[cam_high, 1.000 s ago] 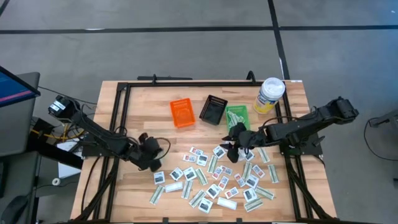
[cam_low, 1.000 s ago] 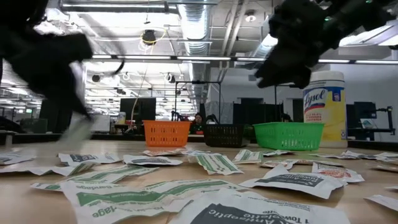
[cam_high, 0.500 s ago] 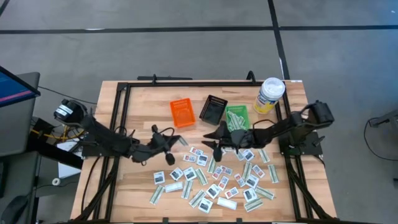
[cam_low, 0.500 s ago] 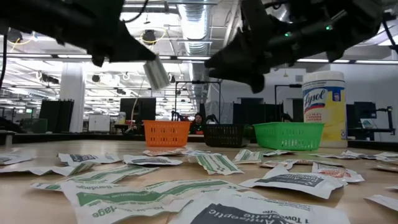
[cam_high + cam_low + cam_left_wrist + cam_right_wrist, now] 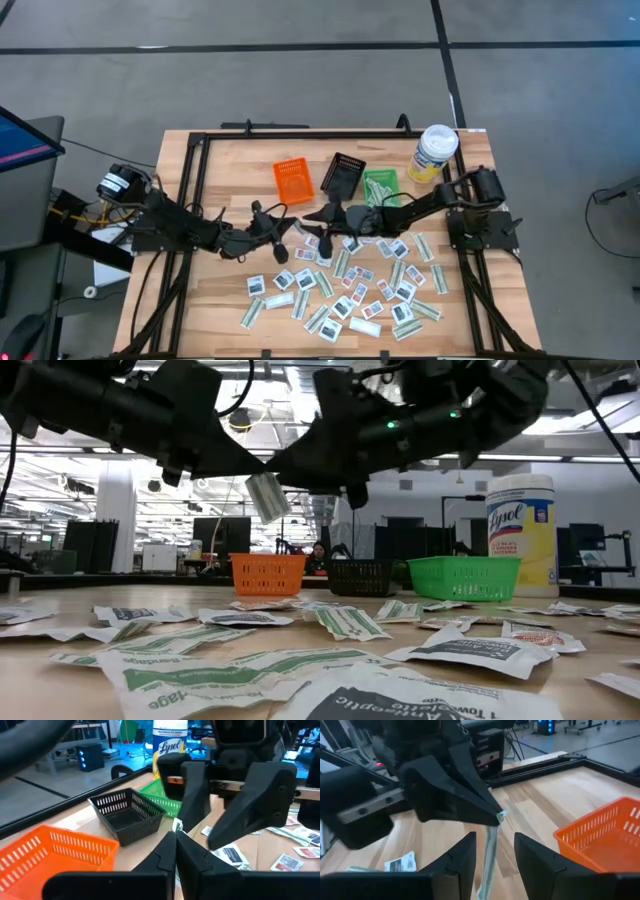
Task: Pick & Place First Aid Supplies
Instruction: Put the green bandage pack into the green basket
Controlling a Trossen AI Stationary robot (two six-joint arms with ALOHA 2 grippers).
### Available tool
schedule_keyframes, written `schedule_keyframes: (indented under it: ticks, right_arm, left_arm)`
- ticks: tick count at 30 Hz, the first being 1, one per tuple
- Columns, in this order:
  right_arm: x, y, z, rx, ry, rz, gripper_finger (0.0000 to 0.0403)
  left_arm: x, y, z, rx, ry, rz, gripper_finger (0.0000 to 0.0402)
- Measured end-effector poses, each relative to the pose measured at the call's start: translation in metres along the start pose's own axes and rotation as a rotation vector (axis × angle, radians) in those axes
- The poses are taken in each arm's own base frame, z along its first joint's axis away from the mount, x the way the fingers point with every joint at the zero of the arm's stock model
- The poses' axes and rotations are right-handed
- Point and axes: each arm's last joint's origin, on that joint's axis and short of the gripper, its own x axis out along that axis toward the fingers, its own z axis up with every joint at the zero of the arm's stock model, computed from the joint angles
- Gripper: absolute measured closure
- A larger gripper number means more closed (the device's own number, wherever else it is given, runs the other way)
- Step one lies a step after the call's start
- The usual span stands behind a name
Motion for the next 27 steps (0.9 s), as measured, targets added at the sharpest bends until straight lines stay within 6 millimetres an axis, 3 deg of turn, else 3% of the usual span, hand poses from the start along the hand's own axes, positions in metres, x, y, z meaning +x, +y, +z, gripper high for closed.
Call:
schedule_keyframes:
  ticks: [9,15,27]
  right_arm:
    - [0.010,-0.009,0.007,-0.001,0.086,0.075,0.0300]
    - [0.011,-0.012,0.007,0.004,0.124,0.164,0.0390]
    - [0.002,-0.010,0.001,-0.005,0.268,0.146,0.0401]
  left_arm:
    - [0.000,0.000,0.001,-0.001,-0.006,-0.012,0.0395]
    - [0.000,-0.001,0.002,-0.004,-0.008,-0.017,0.0391]
    - [0.000,0.000,0.003,-0.024,-0.015,-0.009,0.0374]
